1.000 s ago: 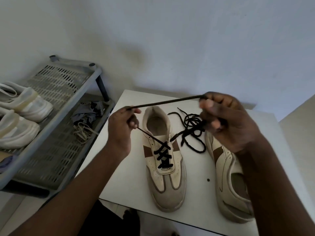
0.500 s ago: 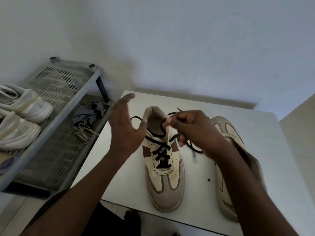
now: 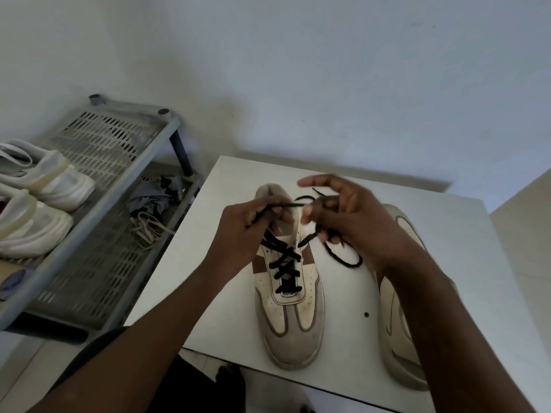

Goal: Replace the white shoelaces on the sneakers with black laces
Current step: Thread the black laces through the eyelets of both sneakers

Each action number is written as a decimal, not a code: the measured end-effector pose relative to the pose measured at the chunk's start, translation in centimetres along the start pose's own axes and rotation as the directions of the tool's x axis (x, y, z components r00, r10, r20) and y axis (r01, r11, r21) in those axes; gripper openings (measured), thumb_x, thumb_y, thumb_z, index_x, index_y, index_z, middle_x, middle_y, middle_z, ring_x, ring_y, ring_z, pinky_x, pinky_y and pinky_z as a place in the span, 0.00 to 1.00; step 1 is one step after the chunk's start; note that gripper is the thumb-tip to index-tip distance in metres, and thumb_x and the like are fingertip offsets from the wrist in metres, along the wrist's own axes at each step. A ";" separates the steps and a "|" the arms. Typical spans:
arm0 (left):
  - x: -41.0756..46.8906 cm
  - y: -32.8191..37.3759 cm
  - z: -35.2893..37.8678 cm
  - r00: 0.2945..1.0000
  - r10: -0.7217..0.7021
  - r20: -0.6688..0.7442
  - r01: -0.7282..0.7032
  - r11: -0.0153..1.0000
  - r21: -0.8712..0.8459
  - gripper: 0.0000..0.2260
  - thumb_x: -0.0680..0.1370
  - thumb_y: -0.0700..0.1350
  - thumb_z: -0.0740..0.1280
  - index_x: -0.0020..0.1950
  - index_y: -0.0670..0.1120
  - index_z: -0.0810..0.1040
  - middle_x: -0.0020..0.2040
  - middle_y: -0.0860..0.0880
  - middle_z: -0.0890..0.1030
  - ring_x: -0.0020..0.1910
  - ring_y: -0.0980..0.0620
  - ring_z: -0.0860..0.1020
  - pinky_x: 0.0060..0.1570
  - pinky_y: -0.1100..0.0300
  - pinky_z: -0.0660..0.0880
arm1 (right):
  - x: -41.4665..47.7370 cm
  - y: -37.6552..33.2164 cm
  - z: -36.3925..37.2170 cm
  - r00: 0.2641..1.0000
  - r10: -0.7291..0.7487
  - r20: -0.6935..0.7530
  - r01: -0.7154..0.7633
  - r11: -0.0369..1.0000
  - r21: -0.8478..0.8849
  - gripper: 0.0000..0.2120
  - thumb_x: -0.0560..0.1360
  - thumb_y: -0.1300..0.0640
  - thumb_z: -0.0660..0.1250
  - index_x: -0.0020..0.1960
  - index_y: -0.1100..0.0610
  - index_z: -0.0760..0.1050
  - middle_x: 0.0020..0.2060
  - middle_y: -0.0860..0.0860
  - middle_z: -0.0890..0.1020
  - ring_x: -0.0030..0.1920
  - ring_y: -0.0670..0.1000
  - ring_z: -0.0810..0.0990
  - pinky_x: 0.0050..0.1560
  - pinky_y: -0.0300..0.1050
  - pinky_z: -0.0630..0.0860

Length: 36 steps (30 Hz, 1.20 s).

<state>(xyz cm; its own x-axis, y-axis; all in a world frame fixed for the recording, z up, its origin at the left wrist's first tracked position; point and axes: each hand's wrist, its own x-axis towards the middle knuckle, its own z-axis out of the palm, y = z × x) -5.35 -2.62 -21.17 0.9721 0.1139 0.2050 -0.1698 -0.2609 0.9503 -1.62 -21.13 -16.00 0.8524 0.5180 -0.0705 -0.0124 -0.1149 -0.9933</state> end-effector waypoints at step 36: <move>0.3 -1.8 -2.2 0.997 -0.083 -0.002 0.078 0.930 0.358 0.17 0.68 0.36 0.68 0.55 0.49 0.75 0.54 0.53 0.78 0.56 0.57 0.73 0.49 0.77 0.65 | 0.9 0.2 -1.2 0.755 -0.012 -0.655 0.371 0.832 0.412 0.11 0.83 0.56 0.55 0.56 0.55 0.77 0.26 0.46 0.73 0.22 0.44 0.59 0.23 0.38 0.53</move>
<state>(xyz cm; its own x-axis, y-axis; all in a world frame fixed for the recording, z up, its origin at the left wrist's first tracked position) -5.12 0.02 -22.27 0.9826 0.1367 0.1256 -0.0240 -0.5773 0.8162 -0.21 -21.72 -16.15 0.9865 -0.1626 0.0191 0.0907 0.4455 -0.8907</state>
